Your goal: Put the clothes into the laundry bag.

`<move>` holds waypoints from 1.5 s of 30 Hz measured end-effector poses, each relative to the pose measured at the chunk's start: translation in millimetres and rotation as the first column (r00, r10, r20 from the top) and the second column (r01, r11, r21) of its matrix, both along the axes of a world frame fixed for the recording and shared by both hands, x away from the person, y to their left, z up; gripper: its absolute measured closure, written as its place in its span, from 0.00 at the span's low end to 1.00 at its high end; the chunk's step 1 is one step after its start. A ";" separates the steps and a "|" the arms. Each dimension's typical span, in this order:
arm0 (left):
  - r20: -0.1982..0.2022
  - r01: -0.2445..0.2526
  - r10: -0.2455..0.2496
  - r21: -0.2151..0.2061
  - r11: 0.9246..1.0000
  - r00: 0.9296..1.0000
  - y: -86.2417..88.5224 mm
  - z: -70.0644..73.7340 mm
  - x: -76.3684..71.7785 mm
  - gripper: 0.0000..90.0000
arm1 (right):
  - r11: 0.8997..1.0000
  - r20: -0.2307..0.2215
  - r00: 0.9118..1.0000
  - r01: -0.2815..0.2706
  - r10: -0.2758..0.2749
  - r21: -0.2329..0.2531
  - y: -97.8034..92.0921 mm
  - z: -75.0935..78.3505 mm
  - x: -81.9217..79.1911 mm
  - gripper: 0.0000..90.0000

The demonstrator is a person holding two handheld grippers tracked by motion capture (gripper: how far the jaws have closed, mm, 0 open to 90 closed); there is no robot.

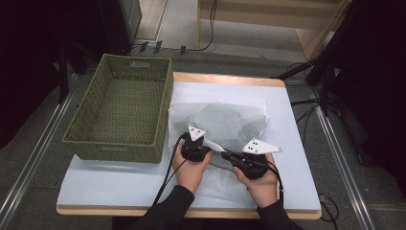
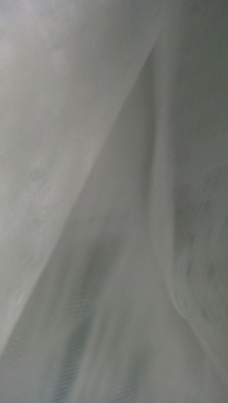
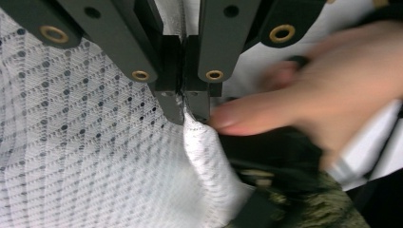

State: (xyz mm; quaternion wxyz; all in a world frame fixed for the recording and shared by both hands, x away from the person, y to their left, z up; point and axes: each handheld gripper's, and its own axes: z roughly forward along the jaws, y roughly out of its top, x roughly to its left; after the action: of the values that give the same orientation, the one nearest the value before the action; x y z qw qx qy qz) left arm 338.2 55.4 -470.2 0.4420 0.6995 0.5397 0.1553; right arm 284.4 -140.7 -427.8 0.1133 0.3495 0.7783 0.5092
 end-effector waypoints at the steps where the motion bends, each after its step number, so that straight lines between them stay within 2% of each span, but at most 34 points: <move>1: -0.011 -0.020 0.020 -0.017 1.000 1.000 -0.3 -3.0 4.6 0.92 | 1.000 0.000 1.000 -0.004 0.004 -0.001 0.3 0.4 -0.6 1.00; 2: -0.011 -0.024 0.024 -0.010 1.000 1.000 -1.5 -2.9 6.3 0.92 | 1.000 -0.005 1.000 -0.014 0.014 0.001 0.8 1.2 -1.8 1.00; 4: 0.002 -0.020 0.019 0.047 0.999 1.000 -3.4 -0.9 6.4 0.91 | 1.000 -0.009 1.000 -0.023 0.023 0.007 0.7 1.9 -3.4 1.00; 5: 0.011 -0.013 0.013 0.063 0.998 1.000 -3.1 -0.9 5.5 0.91 | 0.999 -0.006 1.000 -0.027 0.027 0.018 -0.5 3.2 -3.8 1.00; 6: 0.017 0.006 -0.007 0.066 0.998 1.000 -2.1 -1.6 4.3 0.91 | 0.999 -0.011 0.999 -0.030 0.030 0.027 -1.5 5.0 -4.4 1.00; 8: 0.010 0.088 -0.089 0.041 0.995 0.996 1.3 -1.3 -1.2 0.87 | 0.998 0.000 1.000 -0.030 0.030 0.061 -5.6 12.1 -5.8 1.00; 9: 0.023 0.136 -0.138 0.061 0.989 0.990 5.0 0.4 -8.1 0.82 | 0.997 0.008 1.000 -0.031 0.030 0.074 -7.5 16.4 -7.2 1.00; 11: 0.029 0.169 -0.171 0.065 0.983 0.985 12.8 3.0 -19.9 0.70 | 0.996 0.024 0.999 -0.035 0.033 0.083 -9.0 21.6 -10.1 1.00; 14: 0.032 0.195 -0.197 0.063 0.979 0.980 37.2 10.3 -40.6 0.63 | 0.997 -0.009 0.999 -0.048 0.049 0.059 -5.7 12.9 -9.5 1.00; 16: 0.030 0.210 -0.213 0.081 0.974 0.977 54.4 12.9 -52.9 0.59 | 0.998 -0.062 0.997 -0.050 0.052 0.026 -2.7 -1.1 -7.7 0.99; 17: 0.027 0.212 -0.215 0.091 0.973 0.976 63.8 12.0 -60.5 0.57 | 0.998 -0.099 0.993 -0.064 0.065 0.006 -2.2 -9.9 -5.6 0.97; 18: 0.022 0.213 -0.216 0.096 0.972 0.976 69.3 11.2 -64.5 0.55 | 0.995 -0.119 0.988 -0.097 0.099 0.021 -4.5 -16.1 -4.2 0.88; 19: 0.020 0.209 -0.212 0.100 0.973 0.977 76.6 10.5 -69.4 0.54 | 0.992 -0.113 0.986 -0.117 0.122 0.046 -7.2 -17.4 -4.9 0.82; 20: 0.026 0.197 -0.201 0.103 0.975 0.979 83.6 10.1 -74.3 0.52 | 0.991 -0.094 0.988 -0.115 0.121 0.062 -11.3 -16.3 -7.8 0.70; 21: 0.028 0.187 -0.191 0.103 0.977 0.981 90.2 10.2 -78.8 0.51 | 0.992 -0.066 0.992 -0.103 0.107 0.067 -16.7 -13.0 -11.4 0.60; 23: 0.034 0.170 -0.174 0.088 0.981 0.984 100.5 12.3 -85.5 0.51 | 0.993 -0.021 0.998 -0.065 0.067 0.100 -35.8 -3.2 -21.4 0.52; 26: 0.056 0.183 -0.188 0.081 0.980 0.981 105.7 19.1 -93.8 0.49 | 0.990 -0.004 0.999 0.033 -0.033 0.139 -69.0 2.2 -33.5 0.49; 28: 0.055 0.199 -0.204 0.089 0.976 0.977 98.8 19.3 -99.5 0.47 | 0.981 -0.031 0.991 0.134 -0.131 0.143 -92.6 -2.4 -39.3 0.49; 29: 0.056 0.211 -0.217 0.094 0.973 0.975 94.4 18.7 -101.1 0.45 | 0.973 -0.054 0.979 0.201 -0.196 0.116 -104.7 -9.0 -41.4 0.48; 30: 0.049 0.222 -0.228 0.106 0.969 0.972 87.2 17.6 -102.6 0.43 | 0.967 -0.064 0.970 0.239 -0.234 0.090 -110.4 -13.8 -42.4 0.48; 31: 0.034 0.225 -0.232 0.134 0.965 0.972 79.9 17.0 -103.3 0.40 | 0.956 -0.073 0.956 0.287 -0.283 0.051 -117.0 -20.6 -42.8 0.47; 32: 0.020 0.230 -0.235 0.149 0.962 0.972 72.8 15.9 -103.0 0.37 | 0.948 -0.088 0.946 0.317 -0.313 0.033 -122.7 -26.6 -42.3 0.45; 33: -0.003 0.242 -0.244 0.157 0.958 0.970 64.9 13.2 -101.2 0.33 | 0.942 -0.099 0.939 0.334 -0.330 0.028 -127.8 -30.6 -40.6 0.44; 35: -0.017 0.236 -0.237 0.200 0.951 0.971 56.8 8.7 -98.9 0.29 | 0.928 -0.123 0.924 0.370 -0.362 0.048 -136.1 -30.8 -35.7 0.44; 36: -0.030 0.222 -0.221 0.235 0.946 0.975 53.8 4.7 -97.5 0.29 | 0.928 -0.130 0.924 0.370 -0.361 0.054 -137.2 -30.1 -33.7 0.44; 38: -0.050 0.218 -0.212 0.249 0.944 0.976 56.0 -0.2 -95.5 0.38 | 0.935 -0.171 0.923 0.353 -0.344 0.028 -134.0 -31.4 -29.5 0.44; 39: -0.055 0.209 -0.202 0.257 0.943 0.978 59.9 -1.7 -95.8 0.48 | 0.938 -0.189 0.920 0.346 -0.342 -0.011 -130.2 -35.0 -27.8 0.48; 40: -0.051 0.219 -0.213 0.259 0.941 0.976 62.6 -1.4 -96.8 0.64 | 0.939 -0.211 0.915 0.339 -0.343 -0.053 -125.9 -41.2 -26.5 0.54; 41: -0.048 0.234 -0.230 0.270 0.934 0.972 67.4 -0.5 -99.0 0.77 | 0.944 -0.223 0.918 0.324 -0.329 -0.058 -123.9 -45.2 -25.9 0.57; 42: -0.051 0.243 -0.239 0.264 0.933 0.970 71.1 0.0 -100.6 0.93 | 0.953 -0.240 0.922 0.295 -0.304 -0.073 -120.5 -51.1 -24.2 0.62; 43: -0.056 0.253 -0.246 0.250 0.935 0.968 76.6 0.6 -102.7 1.00 | 0.956 -0.245 0.924 0.279 -0.293 -0.090 -118.4 -54.0 -23.1 0.68; 44: -0.066 0.265 -0.256 0.220 0.939 0.964 82.8 0.9 -105.0 1.00 | 0.958 -0.247 0.927 0.264 -0.283 -0.109 -115.7 -56.5 -21.8 0.73; 45: -0.070 0.269 -0.260 0.203 0.941 0.963 86.5 1.3 -106.4 1.00 | 0.957 -0.230 0.930 0.265 -0.286 -0.121 -113.2 -57.3 -21.1 0.81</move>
State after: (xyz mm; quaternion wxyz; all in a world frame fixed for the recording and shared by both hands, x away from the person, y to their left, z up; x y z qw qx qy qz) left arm 231.8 141.8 -468.9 0.3707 0.8116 0.4306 0.1358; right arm 263.3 -253.9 -485.1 0.1021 0.5101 0.7510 0.4066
